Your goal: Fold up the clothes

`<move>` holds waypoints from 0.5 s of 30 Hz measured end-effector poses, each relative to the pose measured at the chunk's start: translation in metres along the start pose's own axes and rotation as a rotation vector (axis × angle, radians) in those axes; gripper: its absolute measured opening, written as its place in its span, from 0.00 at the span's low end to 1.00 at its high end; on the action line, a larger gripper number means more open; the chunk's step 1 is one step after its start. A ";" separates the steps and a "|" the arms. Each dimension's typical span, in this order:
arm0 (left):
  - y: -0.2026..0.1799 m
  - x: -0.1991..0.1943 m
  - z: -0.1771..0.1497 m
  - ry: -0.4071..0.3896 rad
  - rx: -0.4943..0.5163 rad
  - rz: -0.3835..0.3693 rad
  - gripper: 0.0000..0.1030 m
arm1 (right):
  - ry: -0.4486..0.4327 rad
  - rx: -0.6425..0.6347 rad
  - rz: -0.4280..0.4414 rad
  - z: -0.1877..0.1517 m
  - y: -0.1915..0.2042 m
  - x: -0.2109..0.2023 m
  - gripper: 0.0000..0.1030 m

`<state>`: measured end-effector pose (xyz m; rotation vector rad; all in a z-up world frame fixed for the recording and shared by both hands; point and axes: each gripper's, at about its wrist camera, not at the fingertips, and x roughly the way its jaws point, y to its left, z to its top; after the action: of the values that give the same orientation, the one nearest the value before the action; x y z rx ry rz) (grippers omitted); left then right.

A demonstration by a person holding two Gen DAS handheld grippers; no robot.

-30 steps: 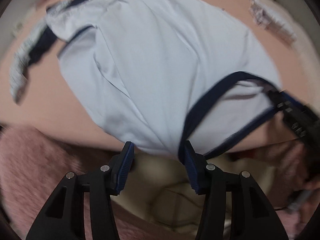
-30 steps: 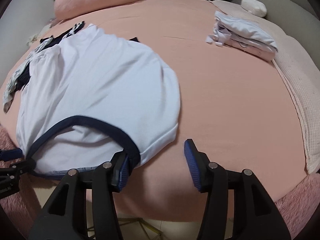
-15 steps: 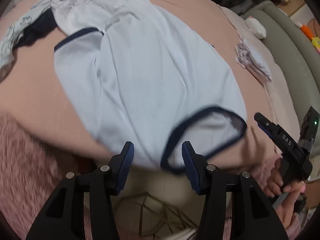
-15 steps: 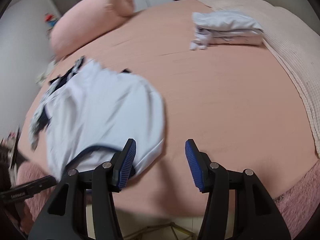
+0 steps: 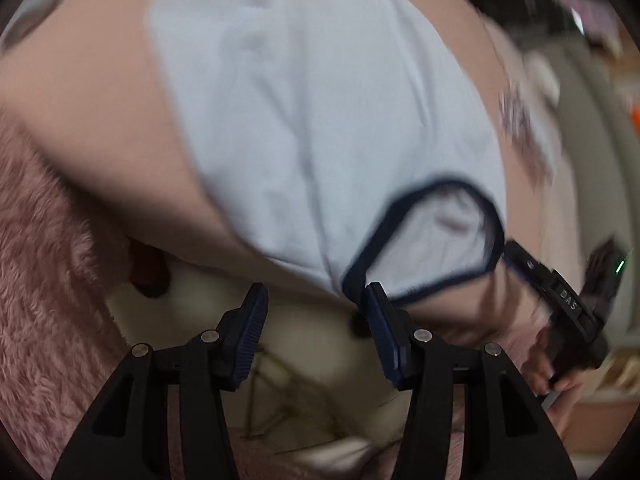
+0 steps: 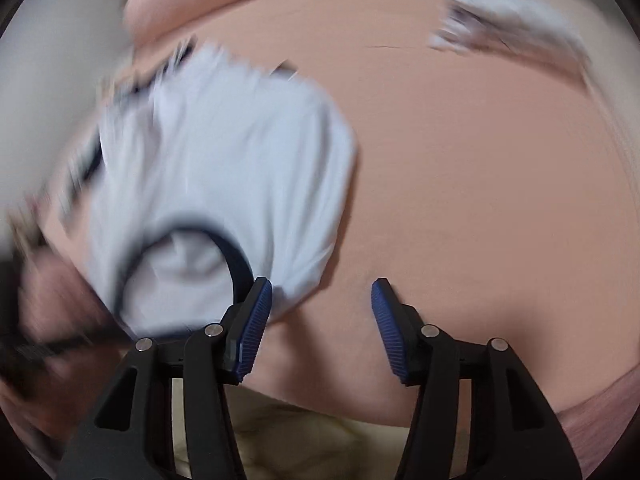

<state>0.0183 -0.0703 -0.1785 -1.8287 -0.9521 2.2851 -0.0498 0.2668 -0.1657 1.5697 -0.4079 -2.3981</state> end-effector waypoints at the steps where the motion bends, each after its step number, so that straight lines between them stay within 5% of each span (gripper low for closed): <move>1: 0.000 -0.001 0.001 -0.013 -0.015 -0.031 0.51 | -0.033 0.079 0.012 0.006 -0.013 -0.005 0.52; 5: -0.003 0.008 0.009 -0.022 -0.025 -0.056 0.51 | -0.019 0.155 0.019 0.028 -0.028 0.005 0.54; 9: 0.011 0.037 0.005 0.098 -0.132 -0.162 0.51 | 0.066 0.076 0.015 0.039 -0.007 0.028 0.55; 15: 0.011 0.034 0.006 0.036 -0.202 -0.362 0.49 | 0.131 0.002 0.177 0.020 0.013 0.043 0.35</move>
<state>0.0064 -0.0676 -0.2128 -1.5928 -1.4198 1.9937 -0.0845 0.2412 -0.1895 1.6087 -0.5004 -2.1511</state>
